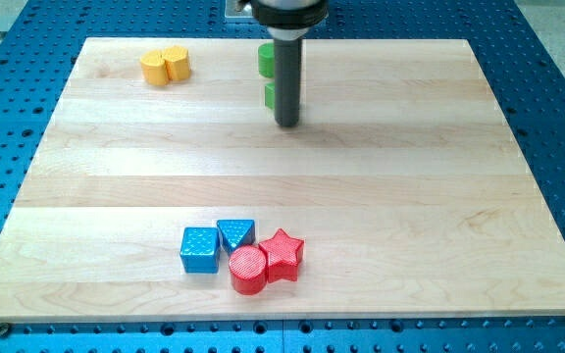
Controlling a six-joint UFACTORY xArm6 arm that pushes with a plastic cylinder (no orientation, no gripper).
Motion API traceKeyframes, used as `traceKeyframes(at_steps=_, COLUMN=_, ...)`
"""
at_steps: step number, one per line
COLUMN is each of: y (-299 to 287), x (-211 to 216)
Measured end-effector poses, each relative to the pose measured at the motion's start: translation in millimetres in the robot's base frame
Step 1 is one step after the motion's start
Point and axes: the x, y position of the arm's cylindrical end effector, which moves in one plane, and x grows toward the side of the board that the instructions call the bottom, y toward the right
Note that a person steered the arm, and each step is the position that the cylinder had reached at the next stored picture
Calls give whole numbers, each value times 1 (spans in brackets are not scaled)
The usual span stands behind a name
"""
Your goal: Push yellow blocks into the green blocks
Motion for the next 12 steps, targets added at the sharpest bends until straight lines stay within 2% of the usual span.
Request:
traceKeyframes(at_steps=1, y=2, x=-26)
traceKeyframes(at_steps=2, y=-7, x=-29)
traceKeyframes(at_steps=3, y=-69, x=6)
traceKeyframes(at_steps=4, y=-215, x=-1)
traceKeyframes(at_steps=5, y=-281, x=-57)
traceKeyframes(at_steps=6, y=-227, x=-70)
traceKeyframes(at_steps=7, y=-205, x=-84)
traceKeyframes(at_steps=8, y=-222, x=-112)
traceKeyframes(at_steps=9, y=-175, x=-85)
traceKeyframes(at_steps=10, y=-140, x=-37)
traceKeyframes(at_steps=11, y=-198, x=-62)
traceKeyframes(at_steps=12, y=-249, x=-120)
